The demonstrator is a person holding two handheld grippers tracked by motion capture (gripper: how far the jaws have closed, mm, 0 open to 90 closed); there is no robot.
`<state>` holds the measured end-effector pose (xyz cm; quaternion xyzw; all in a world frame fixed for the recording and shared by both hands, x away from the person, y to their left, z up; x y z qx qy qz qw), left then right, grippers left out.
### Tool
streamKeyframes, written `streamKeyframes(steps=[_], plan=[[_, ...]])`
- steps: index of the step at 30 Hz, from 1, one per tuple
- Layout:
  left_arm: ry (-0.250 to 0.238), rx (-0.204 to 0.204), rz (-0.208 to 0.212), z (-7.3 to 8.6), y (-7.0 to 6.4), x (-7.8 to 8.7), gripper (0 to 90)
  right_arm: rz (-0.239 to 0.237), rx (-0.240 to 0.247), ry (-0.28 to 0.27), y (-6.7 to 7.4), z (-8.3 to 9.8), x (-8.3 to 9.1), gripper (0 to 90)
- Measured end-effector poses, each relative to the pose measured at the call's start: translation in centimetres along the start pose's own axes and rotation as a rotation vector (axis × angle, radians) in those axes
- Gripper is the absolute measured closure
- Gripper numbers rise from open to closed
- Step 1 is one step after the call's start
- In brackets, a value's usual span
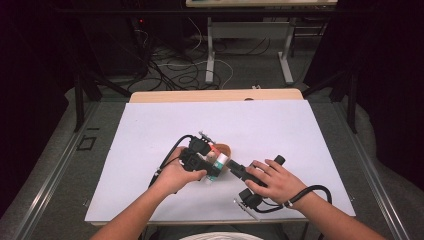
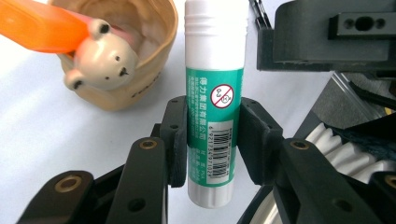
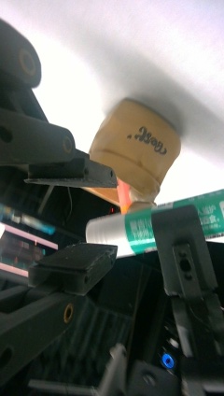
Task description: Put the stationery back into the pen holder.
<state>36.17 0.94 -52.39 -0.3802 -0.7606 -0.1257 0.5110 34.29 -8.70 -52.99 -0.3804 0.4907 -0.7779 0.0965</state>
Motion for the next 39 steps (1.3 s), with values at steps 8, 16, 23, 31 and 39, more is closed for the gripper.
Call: streamKeyframes(steps=[8, 16, 23, 31, 39], plan=[[-0.035, 0.034, 0.005, -0.4, 0.6, 0.5, 65.7, -0.047, -0.168, 0.007, 0.8, 0.9, -0.2, 56.8], [-0.133, 0.031, -0.007, -1.4, 1.1, 1.2, 65.8, -0.071, -0.381, 0.015, 1.3, 1.9, -0.4, 51.5], [-0.268, 0.025, -0.048, -2.6, 1.7, 1.7, 65.7, -0.054, -0.668, -0.010, 1.1, 2.8, -0.5, 43.8], [-0.374, 0.050, -0.053, -3.6, 1.8, 1.4, 65.7, -0.085, -0.881, -0.016, 1.5, 3.2, -0.5, 39.7], [-0.460, 0.058, -0.078, -4.4, 2.3, 1.3, 65.7, -0.107, -1.079, -0.028, 2.1, 3.7, -0.6, 37.7]])
Point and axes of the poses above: each handheld gripper's, and its own axes: x roughly backward along the jaws, z roughly out of its underside, y roughly to its left, the point moved 9 cm from there along -x, roughly forward along the jaws, and after that the axes turned 8 degrees about -z, right-handed, at the moved point
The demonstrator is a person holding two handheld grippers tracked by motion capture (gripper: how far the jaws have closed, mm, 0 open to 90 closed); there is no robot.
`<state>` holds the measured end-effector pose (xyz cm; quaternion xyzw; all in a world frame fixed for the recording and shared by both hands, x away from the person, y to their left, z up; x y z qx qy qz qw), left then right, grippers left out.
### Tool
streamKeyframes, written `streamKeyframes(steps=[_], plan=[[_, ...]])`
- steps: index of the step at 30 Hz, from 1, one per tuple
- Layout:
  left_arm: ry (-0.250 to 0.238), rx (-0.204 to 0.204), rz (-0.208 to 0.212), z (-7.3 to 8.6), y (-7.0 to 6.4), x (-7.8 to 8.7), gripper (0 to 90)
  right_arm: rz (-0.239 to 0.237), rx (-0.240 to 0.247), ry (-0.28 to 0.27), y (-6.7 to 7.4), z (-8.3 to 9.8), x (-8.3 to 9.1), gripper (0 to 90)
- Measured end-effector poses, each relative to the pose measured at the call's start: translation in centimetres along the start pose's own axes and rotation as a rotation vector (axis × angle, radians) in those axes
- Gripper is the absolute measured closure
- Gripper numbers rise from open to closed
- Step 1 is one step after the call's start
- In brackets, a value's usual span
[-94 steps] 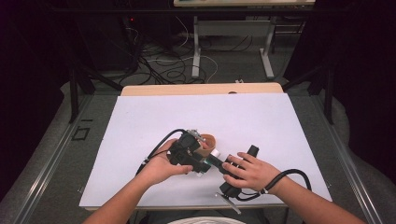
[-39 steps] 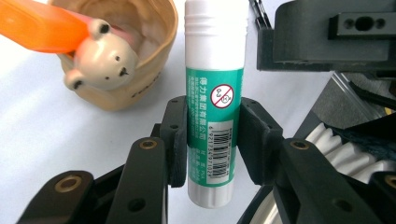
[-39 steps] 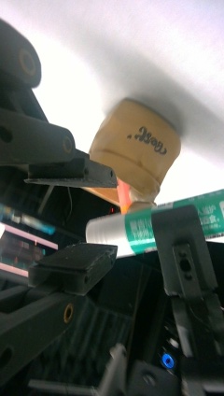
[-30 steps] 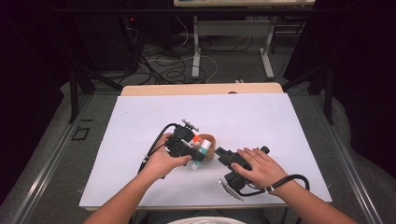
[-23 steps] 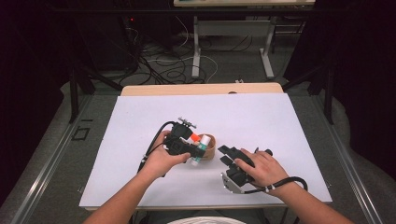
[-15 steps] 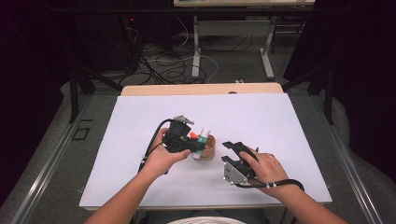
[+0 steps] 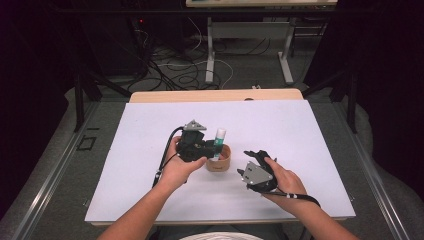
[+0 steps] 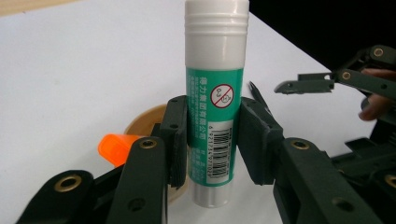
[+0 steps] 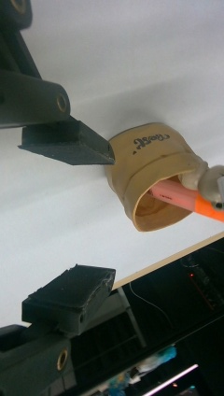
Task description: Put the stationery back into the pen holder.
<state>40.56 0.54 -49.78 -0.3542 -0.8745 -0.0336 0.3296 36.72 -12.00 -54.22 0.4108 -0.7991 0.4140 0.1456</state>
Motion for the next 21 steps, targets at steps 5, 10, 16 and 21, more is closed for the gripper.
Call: streamKeyframes(steps=[5, 10, 16, 21], plan=[[-0.034, 0.012, -0.015, -0.1, 0.1, -0.5, 65.7, 0.002, -0.116, -0.035, -0.4, 0.1, 0.1, 35.4], [-0.055, 0.024, -0.029, 0.0, 0.2, -1.2, 65.6, 0.016, -0.194, -0.049, -0.6, 0.3, 0.2, 34.3], [-0.086, 0.055, -0.041, -0.2, 0.3, -1.9, 65.7, -0.021, -0.336, -0.031, -0.5, 1.2, -0.2, 30.7], [-0.103, 0.058, -0.055, -0.2, 0.4, -2.5, 65.7, -0.017, -0.402, -0.036, -0.9, 1.4, -0.1, 27.9]])
Point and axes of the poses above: each handheld gripper's, and its own axes: x roughly backward along the jaws, z roughly out of its underside, y roughly to its left, the point moved 9 cm from there along -x, roughly forward along the jaws, and after that the axes turned 8 degrees about -z, right-handed, at the moved point
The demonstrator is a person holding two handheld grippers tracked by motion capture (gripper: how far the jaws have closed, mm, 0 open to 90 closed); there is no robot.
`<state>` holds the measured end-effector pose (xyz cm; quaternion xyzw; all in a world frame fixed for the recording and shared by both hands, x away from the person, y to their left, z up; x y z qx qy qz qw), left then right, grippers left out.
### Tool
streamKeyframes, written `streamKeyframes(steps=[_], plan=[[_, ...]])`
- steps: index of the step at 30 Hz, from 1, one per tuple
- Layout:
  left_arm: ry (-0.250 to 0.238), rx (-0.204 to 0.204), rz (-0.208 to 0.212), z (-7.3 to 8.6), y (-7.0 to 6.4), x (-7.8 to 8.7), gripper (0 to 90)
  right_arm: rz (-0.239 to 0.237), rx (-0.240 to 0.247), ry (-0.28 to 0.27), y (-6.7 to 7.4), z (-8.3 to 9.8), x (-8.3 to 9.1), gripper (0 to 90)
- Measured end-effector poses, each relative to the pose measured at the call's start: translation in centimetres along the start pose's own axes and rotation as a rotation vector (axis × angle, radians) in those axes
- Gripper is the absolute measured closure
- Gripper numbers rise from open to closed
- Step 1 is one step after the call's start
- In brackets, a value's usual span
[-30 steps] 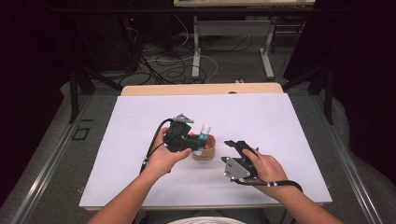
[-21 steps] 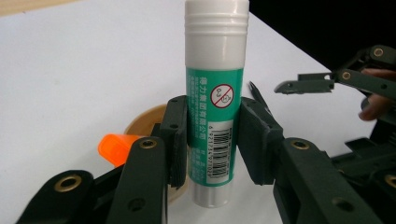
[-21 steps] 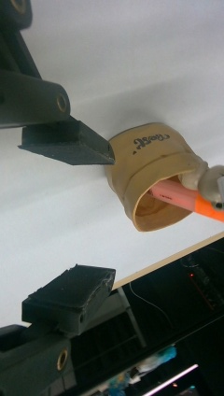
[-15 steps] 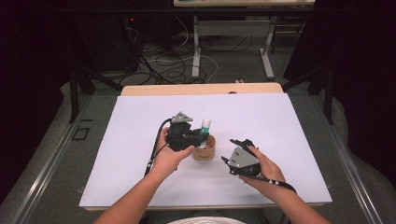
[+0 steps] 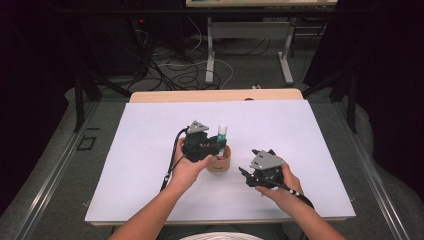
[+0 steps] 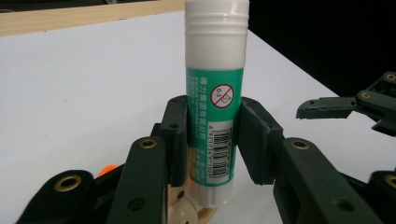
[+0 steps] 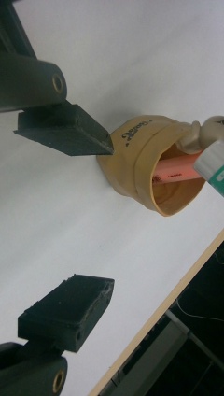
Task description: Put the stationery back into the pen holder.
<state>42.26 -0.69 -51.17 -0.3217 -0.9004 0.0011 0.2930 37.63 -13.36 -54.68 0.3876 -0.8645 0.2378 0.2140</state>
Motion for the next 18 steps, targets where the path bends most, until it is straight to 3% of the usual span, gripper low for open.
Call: streamKeyframes(steps=[7, 18], plan=[[0.000, 0.015, -0.018, 0.5, 0.2, -0.8, 65.6, 0.007, -0.064, -0.003, -0.4, 0.2, 0.1, 21.6], [-0.010, 0.018, -0.028, 1.1, -0.1, -1.7, 65.6, 0.011, -0.090, 0.016, -0.5, 0.6, -0.1, 16.4]])
Point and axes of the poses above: each handheld gripper's, and its own axes: x roughly backward along the jaws, z roughly out of its underside, y roughly to its left, the point moved 9 cm from there along -x, roughly forward along the jaws, and after that the axes turned 8 degrees about -z, right-handed, at the moved point
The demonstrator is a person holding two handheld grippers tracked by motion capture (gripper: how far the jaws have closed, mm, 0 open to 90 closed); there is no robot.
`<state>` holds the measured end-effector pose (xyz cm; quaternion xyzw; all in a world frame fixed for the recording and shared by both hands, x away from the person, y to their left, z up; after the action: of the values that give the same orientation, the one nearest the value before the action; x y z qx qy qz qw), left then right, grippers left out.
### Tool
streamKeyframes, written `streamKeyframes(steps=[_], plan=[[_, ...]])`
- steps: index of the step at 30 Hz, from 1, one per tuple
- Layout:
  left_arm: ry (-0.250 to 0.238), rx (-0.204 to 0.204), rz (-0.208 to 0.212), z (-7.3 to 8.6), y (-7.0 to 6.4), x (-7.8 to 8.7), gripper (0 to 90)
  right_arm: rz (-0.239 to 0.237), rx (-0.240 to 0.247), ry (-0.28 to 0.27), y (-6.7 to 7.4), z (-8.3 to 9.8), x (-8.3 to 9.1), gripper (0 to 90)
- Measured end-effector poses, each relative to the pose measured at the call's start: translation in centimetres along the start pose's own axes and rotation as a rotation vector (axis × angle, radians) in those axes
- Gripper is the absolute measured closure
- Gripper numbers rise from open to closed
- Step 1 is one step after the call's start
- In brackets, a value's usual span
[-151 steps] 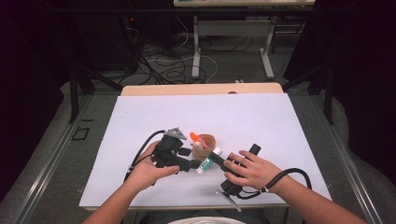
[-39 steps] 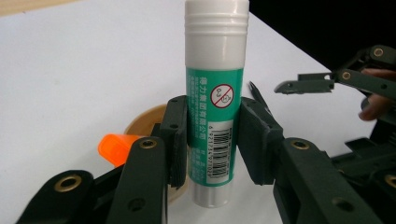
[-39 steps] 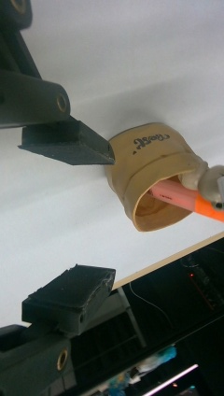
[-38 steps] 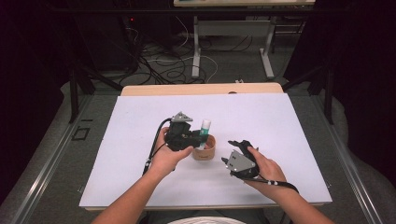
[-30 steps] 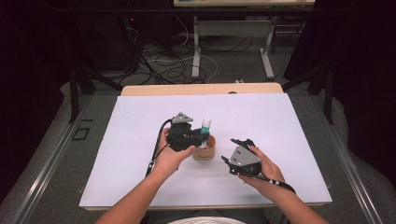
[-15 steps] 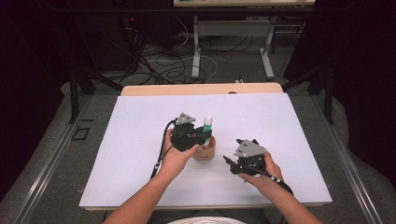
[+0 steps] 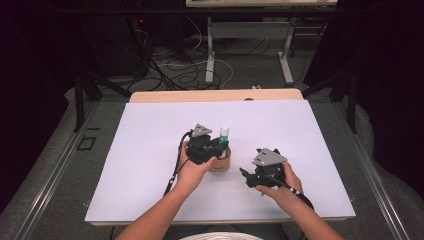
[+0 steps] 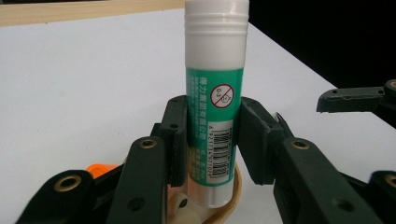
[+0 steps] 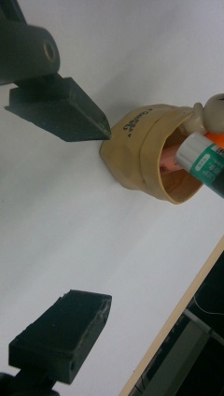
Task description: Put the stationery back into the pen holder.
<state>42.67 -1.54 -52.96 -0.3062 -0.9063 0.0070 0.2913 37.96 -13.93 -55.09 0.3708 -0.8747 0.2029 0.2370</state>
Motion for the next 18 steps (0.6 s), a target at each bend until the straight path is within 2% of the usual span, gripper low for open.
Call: streamKeyframes(steps=[3, 6, 9, 18], plan=[[0.000, 0.006, -0.008, 0.15, -0.10, -0.21, 65.5, -0.001, -0.006, 0.002, -0.02, 0.09, -0.04, 15.8], [0.017, -0.010, -0.016, 0.38, -0.05, -0.35, 65.5, -0.002, -0.011, 0.006, -0.07, 0.19, -0.03, 15.6], [0.032, -0.006, -0.024, 0.58, 0.00, -0.53, 65.4, -0.004, -0.028, 0.006, -0.04, 0.27, -0.04, 15.4], [0.034, -0.013, -0.034, 0.72, 0.06, -0.90, 65.4, -0.017, -0.059, 0.021, -0.23, 0.52, -0.15, 15.1]])
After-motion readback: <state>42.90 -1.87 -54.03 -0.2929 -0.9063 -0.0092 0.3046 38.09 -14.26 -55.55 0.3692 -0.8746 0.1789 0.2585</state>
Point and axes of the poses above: each handheld gripper's, and its own axes: x roughly backward along the jaws, z roughly out of its underside, y roughly to its left, the point moved 9 cm from there along -x, roughly forward along the jaws, and after that the axes turned 8 degrees about -z, right-handed, at the moved point
